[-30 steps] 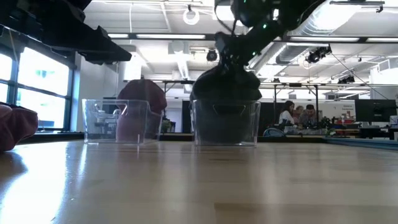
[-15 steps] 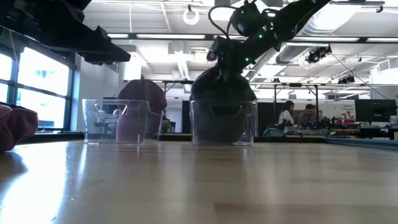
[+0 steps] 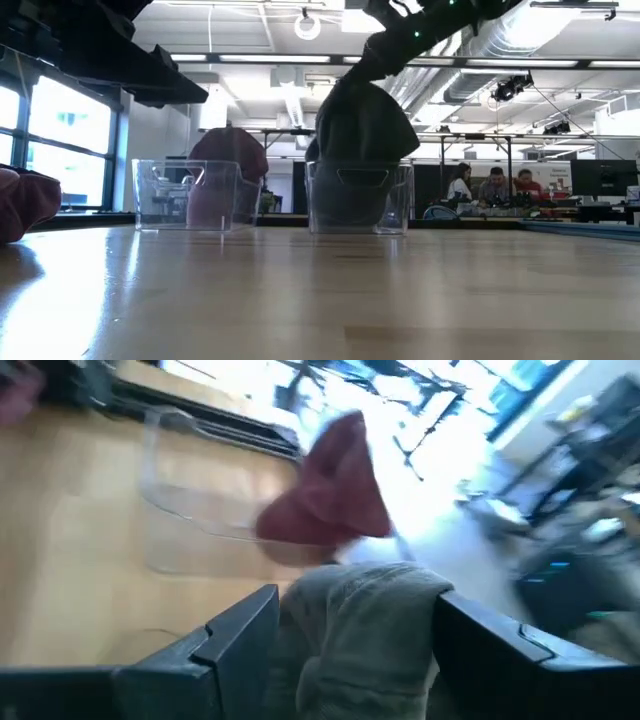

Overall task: Pick & Place hat
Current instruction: Put the gray cap into the right transparent bin

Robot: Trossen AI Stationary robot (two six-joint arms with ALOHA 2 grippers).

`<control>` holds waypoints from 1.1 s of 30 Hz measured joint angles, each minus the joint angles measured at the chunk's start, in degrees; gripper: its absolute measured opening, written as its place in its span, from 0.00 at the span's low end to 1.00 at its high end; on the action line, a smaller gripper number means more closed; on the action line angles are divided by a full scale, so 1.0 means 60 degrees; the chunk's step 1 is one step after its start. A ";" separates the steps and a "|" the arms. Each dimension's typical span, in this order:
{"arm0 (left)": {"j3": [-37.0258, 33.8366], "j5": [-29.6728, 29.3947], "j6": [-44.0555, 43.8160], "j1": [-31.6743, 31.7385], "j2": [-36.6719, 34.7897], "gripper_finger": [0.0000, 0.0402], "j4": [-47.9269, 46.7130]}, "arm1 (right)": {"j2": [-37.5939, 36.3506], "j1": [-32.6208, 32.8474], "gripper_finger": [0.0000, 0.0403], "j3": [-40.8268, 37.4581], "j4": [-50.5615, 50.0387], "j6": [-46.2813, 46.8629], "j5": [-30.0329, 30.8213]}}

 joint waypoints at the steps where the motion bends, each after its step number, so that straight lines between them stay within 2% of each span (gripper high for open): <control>1: -0.0001 0.0012 0.0000 0.0000 0.0000 0.52 0.0005 | 0.0025 -0.0008 0.60 0.0002 -0.0119 0.0080 -0.0129; 4: 0.0000 0.0016 -0.0004 0.0000 0.0000 0.52 0.0004 | 0.0232 -0.0008 0.55 -0.0002 -0.0258 -0.0234 -0.0135; 7: 0.0000 0.0016 -0.0077 0.0000 0.0000 0.52 -0.0002 | 0.0235 -0.0036 0.46 -0.0006 -0.0276 -0.0380 -0.0057; 12: 0.0000 0.0016 -0.0029 0.0000 0.0004 0.52 -0.0003 | 0.0084 -0.0509 0.27 -0.0004 -0.0690 0.2048 -0.0244; 15: 0.0000 0.0013 -0.0025 0.0000 0.0004 0.52 -0.0002 | 0.0076 -0.0862 0.22 0.0237 -0.1513 0.2847 -0.0897; 19: 0.0000 0.0012 -0.0004 0.0000 0.0004 0.52 0.0004 | 0.0076 -0.1062 0.30 0.0900 -0.2704 0.3481 -0.1263; 24: 0.0000 0.0012 -0.0004 0.0000 0.0004 0.52 0.0004 | 0.0066 -0.0990 0.54 0.2170 -0.4523 0.3821 -0.1353; 28: -0.0001 0.0009 -0.0022 0.0000 0.0004 0.52 0.0004 | 0.0072 -0.0507 0.68 0.2711 -0.4869 0.3842 -0.0366; 33: -0.0003 0.0009 -0.0036 0.0003 0.0004 0.52 0.0004 | 0.0557 0.0295 0.68 0.2658 -0.4570 0.3117 0.1057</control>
